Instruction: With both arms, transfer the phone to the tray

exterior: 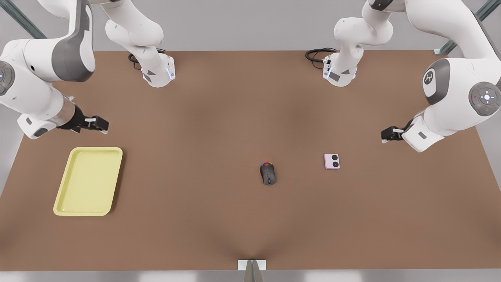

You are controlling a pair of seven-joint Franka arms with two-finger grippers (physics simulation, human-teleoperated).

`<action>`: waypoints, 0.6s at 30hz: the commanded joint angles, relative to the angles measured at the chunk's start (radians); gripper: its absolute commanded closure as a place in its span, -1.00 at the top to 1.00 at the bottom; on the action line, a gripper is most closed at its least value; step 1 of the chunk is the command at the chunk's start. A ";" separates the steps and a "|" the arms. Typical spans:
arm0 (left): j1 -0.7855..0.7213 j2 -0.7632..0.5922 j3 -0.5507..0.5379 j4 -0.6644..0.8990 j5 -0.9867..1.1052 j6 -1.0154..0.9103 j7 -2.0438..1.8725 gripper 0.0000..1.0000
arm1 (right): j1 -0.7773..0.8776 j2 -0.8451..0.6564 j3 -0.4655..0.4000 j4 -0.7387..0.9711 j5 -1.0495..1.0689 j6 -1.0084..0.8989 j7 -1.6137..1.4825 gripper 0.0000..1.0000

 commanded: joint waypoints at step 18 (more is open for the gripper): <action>-0.143 0.299 -0.003 -0.530 -0.068 0.775 -0.290 1.00 | 0.003 0.001 -0.001 -0.001 0.001 0.029 0.028 1.00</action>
